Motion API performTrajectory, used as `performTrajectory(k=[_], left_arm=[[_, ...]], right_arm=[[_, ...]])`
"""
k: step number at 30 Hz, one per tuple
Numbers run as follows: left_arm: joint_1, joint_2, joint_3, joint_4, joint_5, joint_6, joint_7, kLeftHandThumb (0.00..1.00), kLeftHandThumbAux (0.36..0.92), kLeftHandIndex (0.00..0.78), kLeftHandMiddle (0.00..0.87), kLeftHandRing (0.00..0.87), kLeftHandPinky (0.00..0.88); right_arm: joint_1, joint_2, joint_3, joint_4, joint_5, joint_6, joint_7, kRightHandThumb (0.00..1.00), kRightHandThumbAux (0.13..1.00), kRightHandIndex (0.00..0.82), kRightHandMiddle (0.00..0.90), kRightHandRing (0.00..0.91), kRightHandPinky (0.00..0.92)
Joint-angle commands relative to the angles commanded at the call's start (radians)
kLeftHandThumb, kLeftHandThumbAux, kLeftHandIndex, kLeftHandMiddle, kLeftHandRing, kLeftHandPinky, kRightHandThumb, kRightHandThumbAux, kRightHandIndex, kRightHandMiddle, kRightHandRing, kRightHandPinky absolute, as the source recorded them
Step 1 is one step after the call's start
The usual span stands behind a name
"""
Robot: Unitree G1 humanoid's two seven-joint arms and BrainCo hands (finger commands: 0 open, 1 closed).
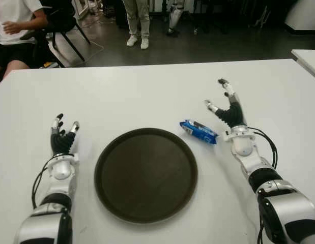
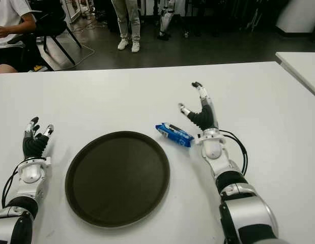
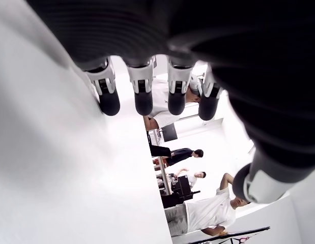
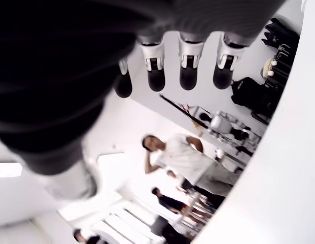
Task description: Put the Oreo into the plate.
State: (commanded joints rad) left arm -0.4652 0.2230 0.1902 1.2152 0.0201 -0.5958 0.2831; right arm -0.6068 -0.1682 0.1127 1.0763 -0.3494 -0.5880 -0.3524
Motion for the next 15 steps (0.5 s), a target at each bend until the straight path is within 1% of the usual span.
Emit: performTrajectory(k=[3,7,12,15], left_arm=[[0.001,0.000,-0.001,-0.001,0.001,-0.003,0.000,0.323,0.604,0.038,0.050,0.022,0.005],[0.001,0.000,-0.003,-0.001,0.004,-0.002,0.000,0.311,0.600,0.032,0.044,0.011,0.001],[0.001,0.002,-0.003,0.003,0.005,0.004,-0.001,0.305,0.590,0.031,0.040,0.003,0.000],[0.000,0.002,-0.003,0.004,0.005,0.006,0.000,0.310,0.589,0.031,0.040,0.004,0.000]], right_arm=[[0.006,0.004,0.013,-0.022,-0.012,0.040,0.000,0.350,0.684,0.000,0.035,0.049,0.089],[0.022,0.028,0.034,-0.075,-0.013,0.100,0.025,0.372,0.682,0.000,0.032,0.043,0.089],[0.039,0.037,0.044,-0.120,0.001,0.142,0.060,0.419,0.682,0.000,0.015,0.015,0.055],[0.050,0.043,0.049,-0.145,0.006,0.168,0.082,0.429,0.676,0.000,0.004,0.005,0.046]])
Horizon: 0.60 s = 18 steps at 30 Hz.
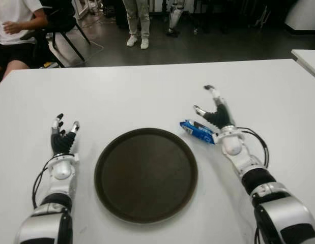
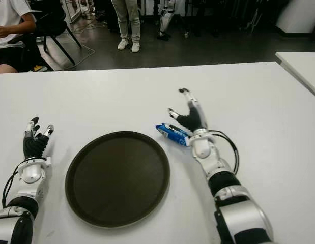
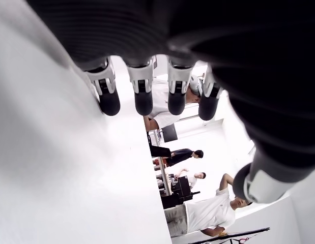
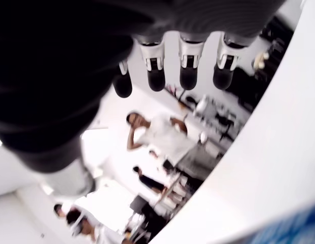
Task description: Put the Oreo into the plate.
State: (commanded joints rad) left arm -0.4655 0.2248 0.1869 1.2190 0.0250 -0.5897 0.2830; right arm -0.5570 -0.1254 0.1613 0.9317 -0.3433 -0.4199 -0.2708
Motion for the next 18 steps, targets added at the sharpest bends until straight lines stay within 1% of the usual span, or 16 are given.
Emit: performTrajectory(k=[7,11,14,18], left_arm=[[0.001,-0.003,0.001,-0.006,-0.002,-0.008,-0.002,0.325,0.600,0.036,0.048,0.013,0.000],[0.002,0.001,-0.003,-0.005,0.002,-0.005,-0.003,0.307,0.601,0.030,0.040,0.009,0.000],[0.002,0.002,-0.006,-0.004,0.005,-0.004,-0.003,0.283,0.593,0.022,0.033,0.003,0.000],[0.002,0.002,-0.008,-0.005,0.008,-0.005,0.003,0.271,0.592,0.022,0.031,0.000,0.000]], right_arm=[[0.028,0.015,0.024,-0.054,-0.005,0.067,0.059,0.447,0.672,0.000,0.000,0.000,0.050],[0.039,0.016,0.042,-0.076,-0.017,0.097,0.076,0.427,0.670,0.000,0.000,0.008,0.080],[0.045,0.018,0.060,-0.091,-0.030,0.119,0.079,0.379,0.657,0.000,0.000,0.002,0.063],[0.049,0.017,0.079,-0.109,-0.050,0.138,0.076,0.357,0.649,0.000,0.000,0.000,0.025]])
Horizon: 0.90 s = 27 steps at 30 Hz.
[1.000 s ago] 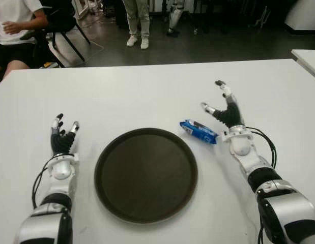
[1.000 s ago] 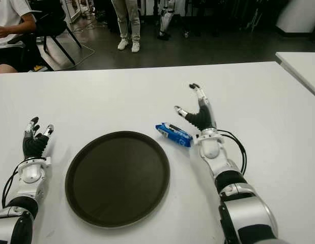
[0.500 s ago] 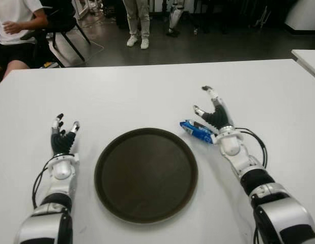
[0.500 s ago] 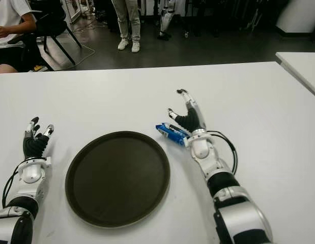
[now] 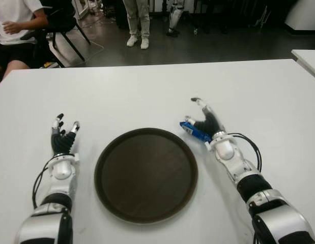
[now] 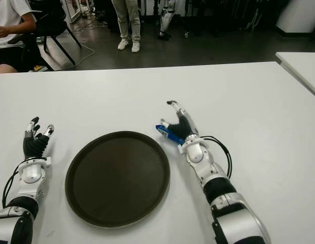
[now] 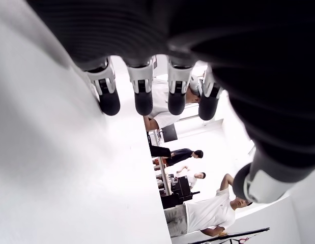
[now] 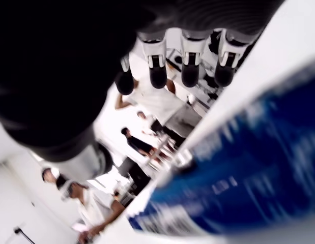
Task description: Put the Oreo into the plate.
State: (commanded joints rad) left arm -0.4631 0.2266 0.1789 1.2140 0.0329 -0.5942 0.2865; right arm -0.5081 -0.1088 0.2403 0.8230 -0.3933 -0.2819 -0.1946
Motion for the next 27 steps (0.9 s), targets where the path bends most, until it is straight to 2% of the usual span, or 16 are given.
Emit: performTrajectory(k=[7,14,27], left_arm=[[-0.001,-0.001,-0.004,0.000,0.001,0.000,0.005,0.265,0.578,0.022,0.030,0.000,0.000],[0.000,0.000,-0.008,-0.001,0.006,-0.002,0.012,0.277,0.576,0.028,0.042,0.008,0.000],[0.000,-0.009,0.002,-0.005,-0.007,-0.002,0.013,0.309,0.588,0.034,0.048,0.015,0.000]], right_arm=[[0.009,-0.006,0.020,-0.036,-0.021,0.027,0.005,0.327,0.638,0.000,0.000,0.000,0.002],[0.026,-0.016,0.041,-0.101,-0.055,0.076,0.014,0.374,0.654,0.000,0.000,0.000,0.000],[0.078,-0.029,0.059,-0.258,-0.132,0.228,0.005,0.364,0.652,0.000,0.000,0.000,0.014]])
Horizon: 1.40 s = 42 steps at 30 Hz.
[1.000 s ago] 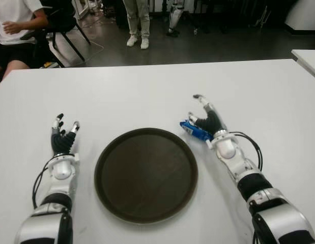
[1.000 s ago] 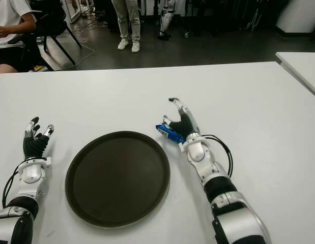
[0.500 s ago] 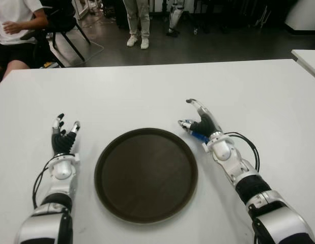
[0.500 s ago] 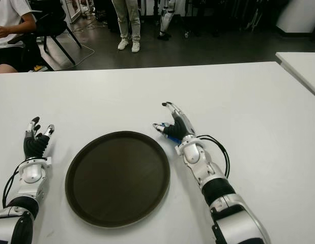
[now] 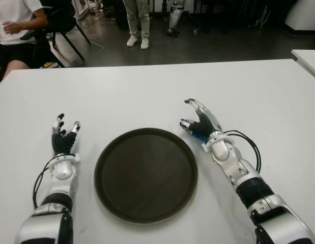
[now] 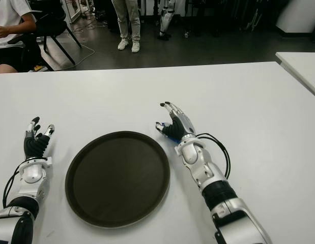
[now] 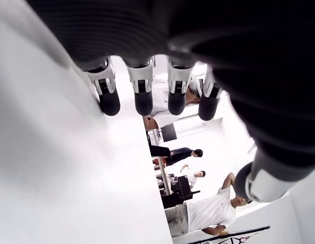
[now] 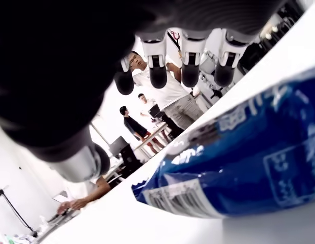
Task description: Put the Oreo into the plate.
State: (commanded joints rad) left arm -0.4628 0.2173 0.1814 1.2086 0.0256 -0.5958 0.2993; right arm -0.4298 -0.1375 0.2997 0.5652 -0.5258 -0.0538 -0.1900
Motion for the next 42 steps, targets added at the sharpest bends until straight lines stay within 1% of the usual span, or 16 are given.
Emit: performTrajectory(k=[9,12,15,20,23,26,35,39,42], left_arm=[[-0.001,-0.002,0.002,-0.001,-0.005,0.001,-0.005,0.328,0.590,0.037,0.051,0.016,0.000],[0.000,0.001,-0.003,-0.001,0.001,0.001,-0.005,0.309,0.596,0.034,0.042,0.010,0.000],[0.000,0.001,-0.006,-0.001,0.005,0.000,-0.002,0.294,0.596,0.031,0.036,0.005,0.000],[0.001,0.002,-0.007,0.000,0.005,-0.001,-0.001,0.286,0.589,0.030,0.035,0.003,0.000],[-0.001,0.001,-0.006,0.003,0.005,0.001,0.001,0.290,0.583,0.027,0.034,0.002,0.000],[-0.002,0.001,-0.006,0.005,0.005,0.000,0.001,0.299,0.582,0.031,0.038,0.004,0.000],[-0.001,-0.002,-0.007,0.004,0.006,-0.004,0.006,0.295,0.578,0.029,0.038,0.005,0.000],[-0.001,-0.002,-0.006,0.004,0.005,-0.002,0.003,0.296,0.582,0.025,0.035,0.004,0.000],[-0.001,-0.003,-0.006,0.003,0.004,0.000,0.002,0.295,0.584,0.025,0.036,0.004,0.000]], right_arm=[[0.018,-0.013,0.026,-0.059,-0.072,0.093,-0.025,0.330,0.641,0.000,0.000,0.000,0.000],[0.022,-0.024,0.041,-0.073,-0.109,0.118,-0.038,0.350,0.646,0.000,0.000,0.000,0.000],[0.027,-0.034,0.045,-0.084,-0.128,0.128,-0.045,0.370,0.649,0.000,0.000,0.000,0.000],[0.031,-0.039,0.048,-0.094,-0.137,0.138,-0.051,0.379,0.648,0.000,0.001,0.000,0.000],[0.037,-0.051,0.049,-0.106,-0.150,0.146,-0.060,0.372,0.644,0.000,0.000,0.000,0.000],[0.040,-0.055,0.048,-0.114,-0.153,0.154,-0.062,0.366,0.641,0.000,0.000,0.000,0.000],[0.051,-0.071,0.047,-0.152,-0.155,0.194,-0.042,0.365,0.639,0.000,0.000,0.000,0.000],[0.053,-0.079,0.047,-0.156,-0.154,0.207,-0.034,0.348,0.645,0.000,0.000,0.000,0.000],[0.055,-0.080,0.045,-0.158,-0.150,0.213,-0.031,0.317,0.643,0.000,0.000,0.000,0.000]])
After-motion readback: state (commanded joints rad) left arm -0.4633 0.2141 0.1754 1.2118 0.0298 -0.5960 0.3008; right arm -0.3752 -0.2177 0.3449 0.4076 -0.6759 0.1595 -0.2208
